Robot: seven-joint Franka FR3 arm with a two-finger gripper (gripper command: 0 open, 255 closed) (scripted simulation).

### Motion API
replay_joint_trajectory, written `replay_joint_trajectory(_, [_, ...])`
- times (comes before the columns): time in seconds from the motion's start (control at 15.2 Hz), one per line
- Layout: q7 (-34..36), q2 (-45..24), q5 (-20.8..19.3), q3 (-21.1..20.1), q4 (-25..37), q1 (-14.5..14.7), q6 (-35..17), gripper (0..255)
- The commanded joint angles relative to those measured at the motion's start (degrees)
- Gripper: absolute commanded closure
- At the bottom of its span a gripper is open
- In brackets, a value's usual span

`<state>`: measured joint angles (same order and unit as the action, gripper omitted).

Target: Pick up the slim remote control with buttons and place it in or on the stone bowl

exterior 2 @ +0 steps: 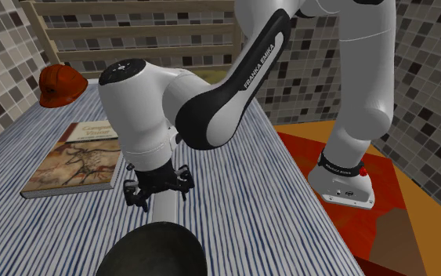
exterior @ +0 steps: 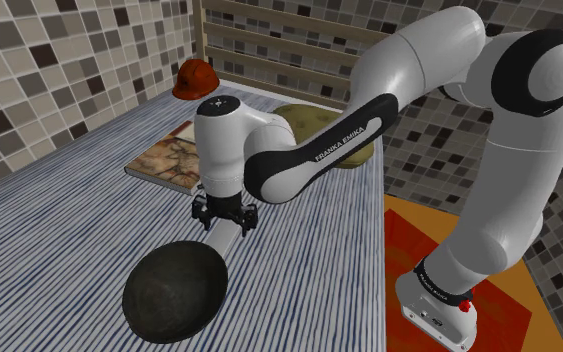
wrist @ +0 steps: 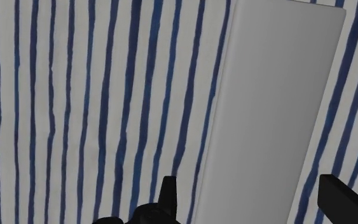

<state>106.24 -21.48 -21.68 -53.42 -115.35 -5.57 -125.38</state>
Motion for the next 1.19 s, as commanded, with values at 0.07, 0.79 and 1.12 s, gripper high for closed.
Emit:
replay_joint_trajectory(0.07, [0.3,-0.5,-0.5,0.3,0.2,0.4,-0.2,0])
replay_joint_trajectory(0.79, [0.3,-0.5,-0.5,0.3,0.2,0.4,-0.2,255])
replay_joint_trajectory(1.12, [-0.1,0.0,0.1,-0.1,0.4,0.1,0.4,255])
